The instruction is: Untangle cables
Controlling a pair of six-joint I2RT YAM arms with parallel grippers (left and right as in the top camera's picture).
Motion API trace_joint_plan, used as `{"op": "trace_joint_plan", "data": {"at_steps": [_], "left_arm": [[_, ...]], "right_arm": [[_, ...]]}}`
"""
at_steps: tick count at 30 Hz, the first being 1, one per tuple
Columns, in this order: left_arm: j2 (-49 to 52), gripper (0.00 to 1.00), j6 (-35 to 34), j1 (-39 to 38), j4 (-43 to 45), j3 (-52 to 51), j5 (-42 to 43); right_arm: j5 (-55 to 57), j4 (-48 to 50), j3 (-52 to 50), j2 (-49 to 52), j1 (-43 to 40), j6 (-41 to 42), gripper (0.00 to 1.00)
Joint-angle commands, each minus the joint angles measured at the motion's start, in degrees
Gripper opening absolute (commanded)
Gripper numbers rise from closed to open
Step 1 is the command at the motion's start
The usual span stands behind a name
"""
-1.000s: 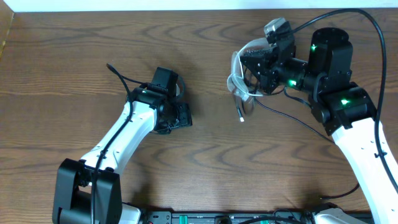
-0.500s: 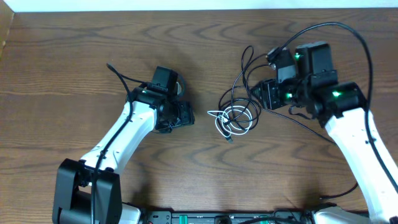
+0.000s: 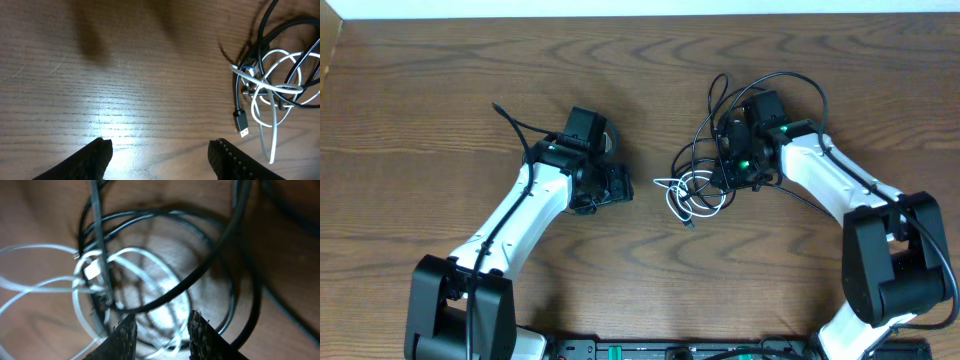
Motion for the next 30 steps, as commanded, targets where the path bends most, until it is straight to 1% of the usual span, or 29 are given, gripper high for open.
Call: {"op": "trace_joint_plan", "data": {"at_steps": [1, 5, 8, 10, 13, 15, 17, 18, 19, 20, 21, 23, 25, 27, 28, 30], "left_arm": [[-0.6, 0.67, 0.8, 0.0, -0.3, -0.9, 0.4], [-0.6, 0.67, 0.8, 0.0, -0.3, -0.9, 0.4], [-0.6, 0.67, 0.8, 0.0, -0.5, -0.9, 0.4], [-0.5, 0.67, 0.8, 0.0, -0.4, -0.9, 0.4], [-0.5, 0.67, 0.8, 0.0, -0.4, -0.9, 0.4], [-0.5, 0.67, 0.8, 0.0, -0.5, -0.9, 0.4], [-0.5, 0.67, 0.8, 0.0, -0.5, -0.9, 0.4], [-0.5, 0.66, 0.8, 0.0, -0.5, -0.9, 0.4], [-0.5, 0.67, 0.8, 0.0, -0.5, -0.9, 0.4], [-0.5, 0.67, 0.8, 0.0, -0.5, -0.9, 0.5], [-0.5, 0.67, 0.8, 0.0, -0.5, -0.9, 0.4], [-0.5, 0.67, 0.8, 0.0, -0.5, -0.9, 0.4], [-0.5, 0.67, 0.8, 0.0, -0.5, -0.9, 0.5], [-0.5, 0.67, 0.8, 0.0, -0.5, -0.9, 0.4], [-0.5, 0.67, 0.8, 0.0, -0.5, -0.9, 0.4], [-0.5, 0.67, 0.7, -0.1, -0.5, -0.9, 0.5]], "right_arm": [[4.6, 0.1, -0.2, 1.0, 0.2, -0.4, 0.29], [4.6, 0.6, -0.6, 1.5, 0.2, -0.4, 0.31], [2.4, -0.6, -1.4, 1.5, 0.4, -0.5, 0.36], [-0.8, -1.8, -1.4, 1.5, 0.8, -2.6, 0.37], [-1.7, -3.2, -1.5, 1.5, 1.7, -2.6, 0.41], [-1.6, -2.9, -2.0, 1.5, 2.8, -2.8, 0.41], [-1.4, 1.4, -5.1, 1.5, 3.7, -2.8, 0.37], [-1.4, 3.3, -6.4, 1.5, 3.7, -2.7, 0.34], [-1.4, 4.7, -7.4, 1.5, 3.7, -2.7, 0.29], [-1.0, 5.4, -8.0, 1.5, 3.7, -2.7, 0.11], [0.4, 5.8, -8.0, 1.5, 3.5, -1.1, 0.01], [0.6, 6.0, -7.6, 1.2, 3.2, -0.6, 0.01], [0.6, 3.6, -5.6, 0.0, 2.4, -0.6, 0.01], [3.8, -2.3, -1.3, -2.0, 1.6, -0.5, 0.01], [8.9, -8.0, 3.2, -4.0, 1.1, 1.6, 0.01], [11.6, -14.6, 11.3, -8.0, 1.0, 2.0, 0.01]]}}
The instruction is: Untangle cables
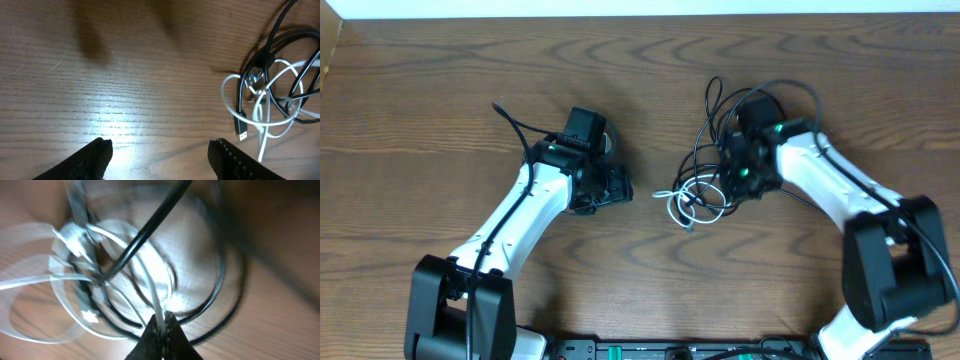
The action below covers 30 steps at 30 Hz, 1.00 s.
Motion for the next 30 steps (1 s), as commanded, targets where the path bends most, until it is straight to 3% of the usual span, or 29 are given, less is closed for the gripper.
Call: {"op": "trace_joint_plan", "data": {"at_steps": [1, 4, 9, 13, 16, 18, 23, 24, 26, 27, 29, 30], "left_arm": [[-0.5, 0.67, 0.7, -0.2, -0.2, -0.9, 0.5], [-0.5, 0.67, 0.7, -0.3, -0.2, -0.9, 0.4], [-0.5, 0.67, 0.7, -0.3, -0.2, -0.9, 0.7], [-0.4, 0.67, 0.8, -0.3, 0.1, -0.9, 1.7], [-0.4, 0.67, 0.8, -0.3, 0.1, -0.9, 1.7], [-0.4, 0.67, 0.8, -0.3, 0.1, -0.9, 1.7], [-0.4, 0.66, 0.8, -0.3, 0.1, -0.9, 1.7], [-0.4, 0.67, 0.8, -0.3, 0.1, -0.9, 1.7], [-0.4, 0.66, 0.8, -0.3, 0.6, -0.9, 1.7], [-0.4, 0.66, 0.7, -0.3, 0.7, -0.9, 1.7], [-0.4, 0.66, 0.7, -0.3, 0.7, -0.9, 1.8], [-0.4, 0.66, 0.7, -0.3, 1.0, -0.9, 3.1]], "right_arm": [[3.7, -2.7, 9.7, -7.5, -0.2, 1.4, 0.01], [-3.3, -0.7, 13.1, -12.1, 1.0, -4.2, 0.01], [-10.4, 8.6, 13.5, -21.1, 2.5, -4.7, 0.01], [-10.4, 23.4, 13.5, -25.2, 2.4, -2.5, 0.01], [-3.8, 33.1, 13.5, -28.0, 2.3, -1.2, 0.01], [7.4, 35.5, 13.5, -29.2, 1.9, 0.3, 0.01], [35.2, 33.0, 13.5, -30.0, -2.4, 3.8, 0.01], [37.2, 29.3, 13.5, -29.7, -2.9, 6.4, 0.01], [33.7, 22.8, 13.5, -28.4, -2.9, 2.7, 0.01], [36.3, 20.3, 13.5, -27.7, -3.0, 1.3, 0.01], [48.3, 10.4, 13.5, -25.4, -4.3, 8.0, 0.01], [48.1, 5.8, 13.5, -24.5, -4.6, 8.1, 0.01]]}}
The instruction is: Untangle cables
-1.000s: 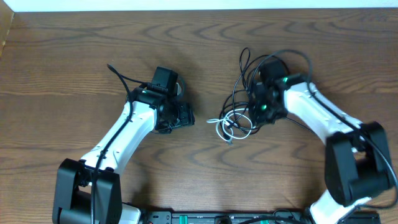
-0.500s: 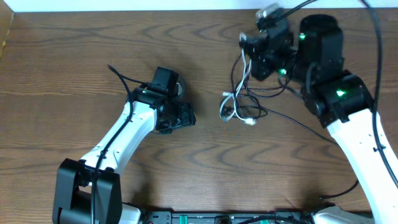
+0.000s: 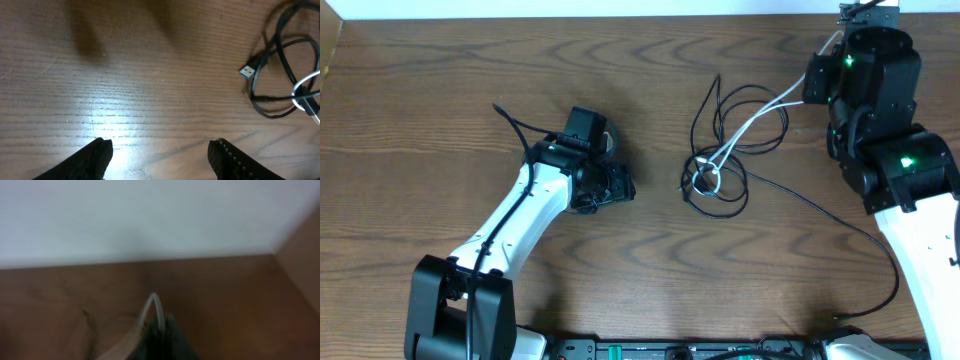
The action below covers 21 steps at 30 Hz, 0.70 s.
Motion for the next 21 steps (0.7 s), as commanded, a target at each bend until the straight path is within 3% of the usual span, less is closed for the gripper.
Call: {"op": "trace_joint_plan", "data": {"at_steps": [1, 4, 7, 13, 16, 21], "left_arm": [[-0.4, 0.64, 0.7, -0.3, 0.5, -0.8, 2.8], [-0.4, 0.62, 0.7, -2.4, 4.5, -0.8, 7.5], [-0.4, 0.81, 0.7, -7.4, 12.1, -0.8, 10.8], [1.4, 0.81, -3.3, -12.9, 24.6, -0.8, 7.3], [7.3, 0.81, -6.0, -15.4, 32.9, -0.8, 6.7], [13.2, 0.81, -6.8, -16.6, 39.1, -0.8, 6.7]], "right_arm": [[8.5, -9.3, 0.0, 2.3, -1.4, 5.0, 0.01], [6.3, -13.4, 0.0, 3.3, -1.4, 7.8, 0.01], [-1.2, -12.8, 0.0, 3.3, -1.4, 7.8, 0.01], [-4.0, -13.0, 0.0, 3.3, -1.4, 7.8, 0.01], [-5.7, -13.0, 0.0, 3.3, -1.4, 7.8, 0.01], [-6.4, -13.1, 0.0, 3.3, -1.4, 7.8, 0.01]]}}
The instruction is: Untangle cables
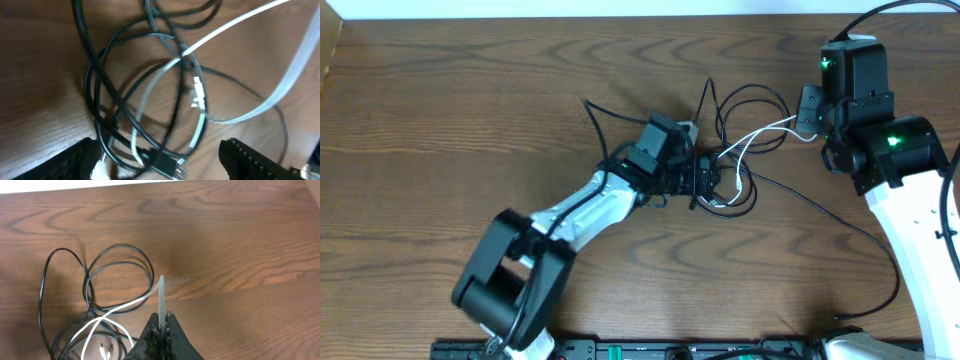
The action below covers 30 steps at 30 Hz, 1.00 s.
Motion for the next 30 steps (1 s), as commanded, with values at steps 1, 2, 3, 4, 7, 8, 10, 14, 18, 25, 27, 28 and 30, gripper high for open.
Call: {"op": "trace_joint_plan", "data": {"at_steps": [1, 2, 3, 4, 7, 8, 10, 14, 18, 25, 27, 28, 30], "left_arm": [[2.4, 0.81, -1.1, -0.3, 3.1, 0.0, -0.6], [3.3, 0.81, -1.1, -0.3, 3.8, 0.0, -1.3], [3.6, 0.8, -1.1, -0.3, 3.9, 0.0, -1.9], [4.1, 0.77, -1.1, -0.3, 4.0, 0.0, -2.4], [4.5, 0.61, -1.1, -0.4, 5.0, 0.0, -4.8], [4.5, 0.61, -1.1, -0.5, 5.0, 0.0, -6.3], [4.6, 0.61, -1.1, -0.8, 5.7, 0.0, -7.5], [5.6, 0.61, -1.1, -1.8, 6.6, 0.0, -8.6], [7.1, 0.4, -1.1, -2.2, 7.0, 0.0, -8.6], [2.6, 0.08, -1.1, -0.4, 4.9, 0.1, -8.2], [-0.6, 0.08, 0.4, 1.7, -2.4, 0.1, -8.2], [-1.9, 0.08, 1.7, 2.7, -6.1, 0.1, -8.2], [-4.0, 0.08, 3.9, 4.3, -11.3, 0.1, -8.1]], "right_arm": [[-0.6, 0.1, 0.2, -0.4, -0.1, 0.7, 0.01], [-0.6, 0.1, 0.2, -0.3, -0.1, 0.7, 0.01], [-0.6, 0.1, 0.2, -0.3, -0.1, 0.7, 0.01], [-0.6, -0.1, 0.2, -0.4, -0.1, 0.7, 0.01], [-0.6, -0.4, 0.2, -0.4, -0.1, 0.7, 0.01], [-0.6, -0.5, 0.2, -0.4, -0.1, 0.7, 0.01], [-0.7, -0.7, 0.2, -0.3, -0.1, 0.7, 0.01], [-1.4, -0.8, 0.2, -0.4, -0.1, 0.7, 0.01], [-1.4, -1.2, 0.2, -0.4, -0.1, 0.7, 0.01], [-1.0, -1.8, 0.2, -0.3, -0.2, 0.7, 0.01], [2.7, -2.1, 0.2, -0.3, -1.2, 0.8, 0.01], [4.1, -2.1, 0.2, -0.3, -1.9, 0.8, 0.01], [4.6, -2.1, 0.2, -0.3, -3.4, 0.7, 0.01]]}}
